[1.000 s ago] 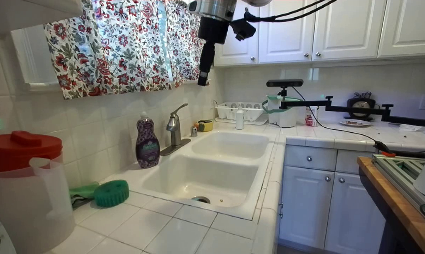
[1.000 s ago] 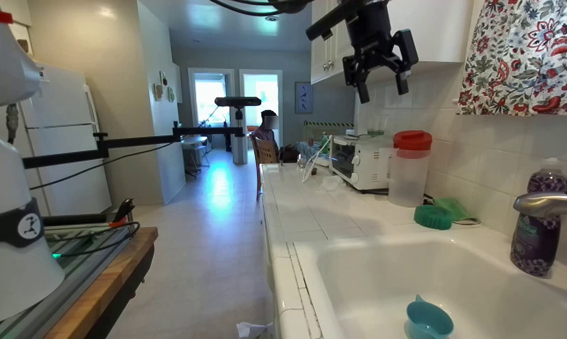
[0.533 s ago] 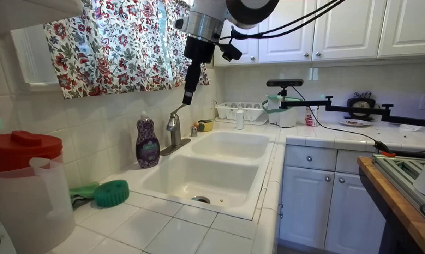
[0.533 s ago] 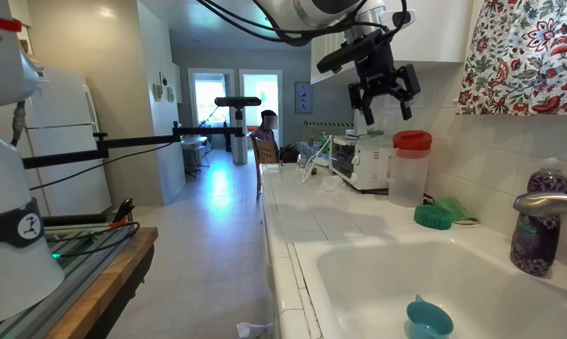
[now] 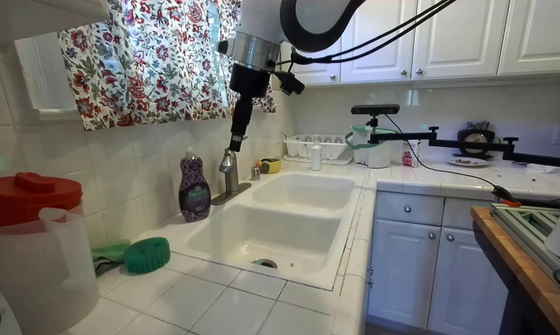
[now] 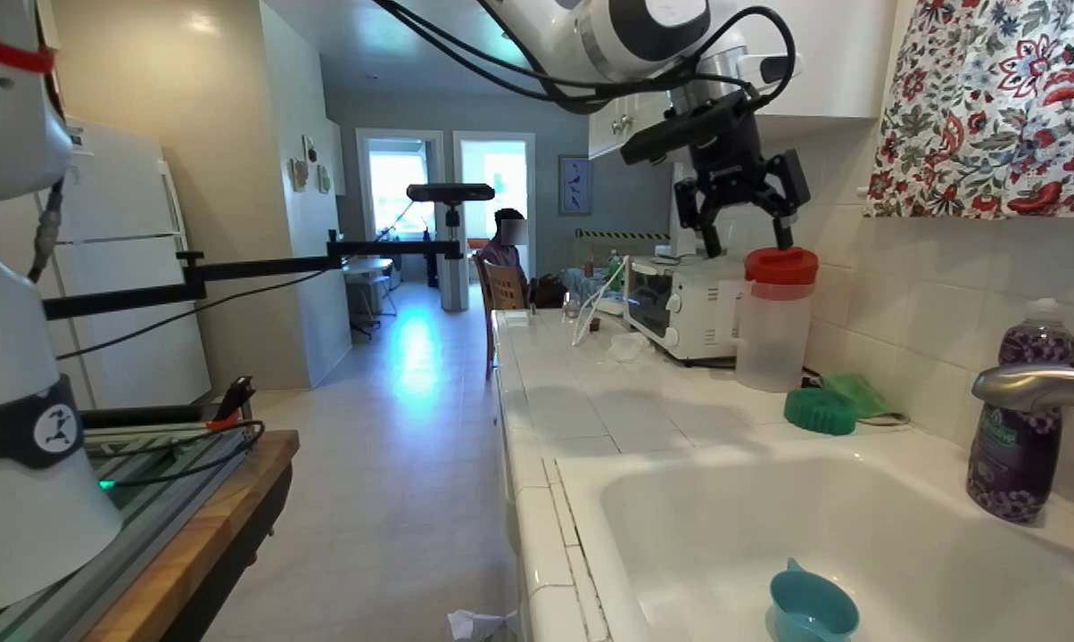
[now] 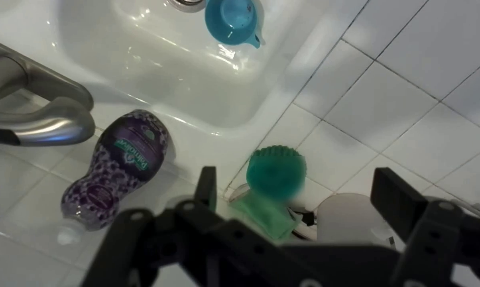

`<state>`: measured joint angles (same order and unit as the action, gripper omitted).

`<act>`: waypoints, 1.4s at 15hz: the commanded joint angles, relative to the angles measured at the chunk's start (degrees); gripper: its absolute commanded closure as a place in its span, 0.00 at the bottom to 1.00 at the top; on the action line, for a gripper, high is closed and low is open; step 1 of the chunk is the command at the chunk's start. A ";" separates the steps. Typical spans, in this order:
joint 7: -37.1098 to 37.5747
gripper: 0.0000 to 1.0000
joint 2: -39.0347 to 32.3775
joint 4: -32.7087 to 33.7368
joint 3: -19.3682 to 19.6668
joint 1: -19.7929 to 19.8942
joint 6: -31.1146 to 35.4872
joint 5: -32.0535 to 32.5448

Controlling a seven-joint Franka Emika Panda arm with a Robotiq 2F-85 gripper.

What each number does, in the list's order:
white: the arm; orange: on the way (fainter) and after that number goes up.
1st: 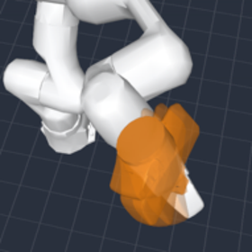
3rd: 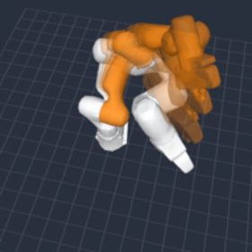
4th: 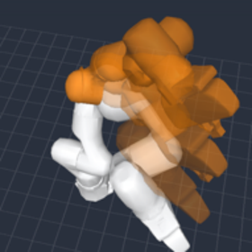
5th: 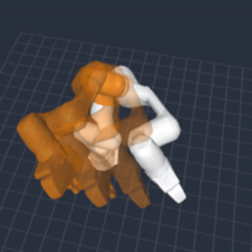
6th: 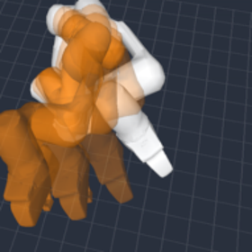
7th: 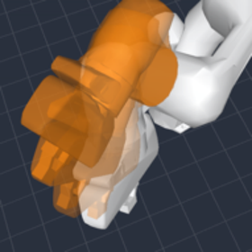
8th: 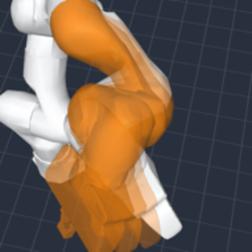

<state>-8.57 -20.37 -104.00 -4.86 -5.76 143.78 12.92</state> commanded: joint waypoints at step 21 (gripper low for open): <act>-17.66 0.00 -34.02 40.63 -3.31 2.74 -11.49 -3.46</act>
<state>-21.93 -48.01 -73.56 -7.33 -2.96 137.80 10.73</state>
